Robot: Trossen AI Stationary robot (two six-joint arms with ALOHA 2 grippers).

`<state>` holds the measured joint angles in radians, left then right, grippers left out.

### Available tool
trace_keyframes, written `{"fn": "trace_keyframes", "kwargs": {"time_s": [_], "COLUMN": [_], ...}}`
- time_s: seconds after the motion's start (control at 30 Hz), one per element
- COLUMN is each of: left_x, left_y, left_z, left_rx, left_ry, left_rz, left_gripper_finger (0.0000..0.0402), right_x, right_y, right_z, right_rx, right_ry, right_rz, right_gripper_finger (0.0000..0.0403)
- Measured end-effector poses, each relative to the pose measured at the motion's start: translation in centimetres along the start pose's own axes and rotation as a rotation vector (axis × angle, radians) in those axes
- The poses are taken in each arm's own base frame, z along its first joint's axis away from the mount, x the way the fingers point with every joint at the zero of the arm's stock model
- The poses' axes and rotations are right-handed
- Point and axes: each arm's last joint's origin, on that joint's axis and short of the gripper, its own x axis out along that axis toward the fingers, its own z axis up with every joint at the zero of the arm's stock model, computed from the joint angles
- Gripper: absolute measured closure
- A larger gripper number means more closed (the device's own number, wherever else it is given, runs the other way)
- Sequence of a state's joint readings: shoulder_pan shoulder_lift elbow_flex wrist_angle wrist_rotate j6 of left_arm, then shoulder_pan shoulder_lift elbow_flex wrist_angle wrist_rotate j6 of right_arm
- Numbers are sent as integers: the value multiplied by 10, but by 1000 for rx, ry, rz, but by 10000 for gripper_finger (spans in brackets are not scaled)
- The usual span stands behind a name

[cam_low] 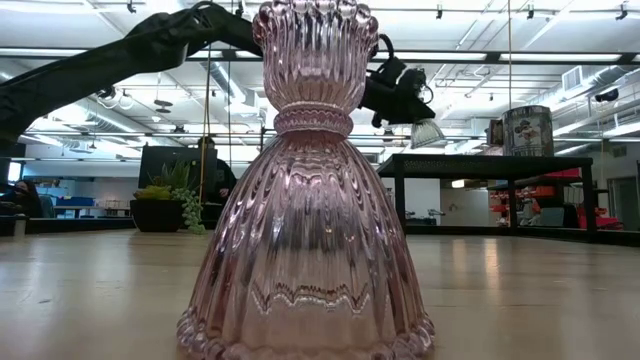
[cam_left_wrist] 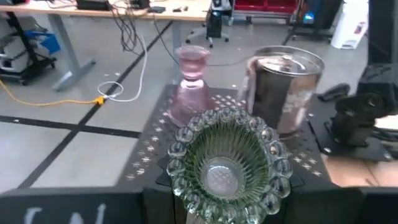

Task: Pick & Place candle stick holders
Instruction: Put the green glass candle holder on the shelf

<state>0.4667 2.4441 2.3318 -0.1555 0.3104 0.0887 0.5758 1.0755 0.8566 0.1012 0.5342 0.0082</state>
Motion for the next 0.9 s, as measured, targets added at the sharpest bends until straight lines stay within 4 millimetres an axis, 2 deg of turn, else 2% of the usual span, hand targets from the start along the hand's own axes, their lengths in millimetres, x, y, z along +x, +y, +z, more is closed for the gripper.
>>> {"fn": "trace_keyframes", "kwargs": {"time_s": [0.2,0.3,0.43,0.57,0.73,0.9], "left_x": [-1,-1,-1,-3,-18,-33], "left_y": [1,0,0,0,-3,-7], "left_z": [0,-2,-4,-3,14,28], "left_rx": [-16,-25,-30,-27,23,52], "left_ry": [-1,15,38,44,51,73], "left_rz": [-45,-56,-59,-103,-102,-110], "left_gripper_finger": [273,273,273,273,273,273], "right_x": [1,2,1,-4,-12,-12], "right_y": [-2,-11,-31,-48,-74,-96], "right_z": [2,-4,-7,-9,-10,-7], "right_rx": [-113,-184,-161,-176,-158,-103], "right_ry": [-13,50,107,156,202,190], "right_rz": [-35,-199,-489,-571,-764,-780], "right_gripper_finger": [394,394,384,360,329,294]}}
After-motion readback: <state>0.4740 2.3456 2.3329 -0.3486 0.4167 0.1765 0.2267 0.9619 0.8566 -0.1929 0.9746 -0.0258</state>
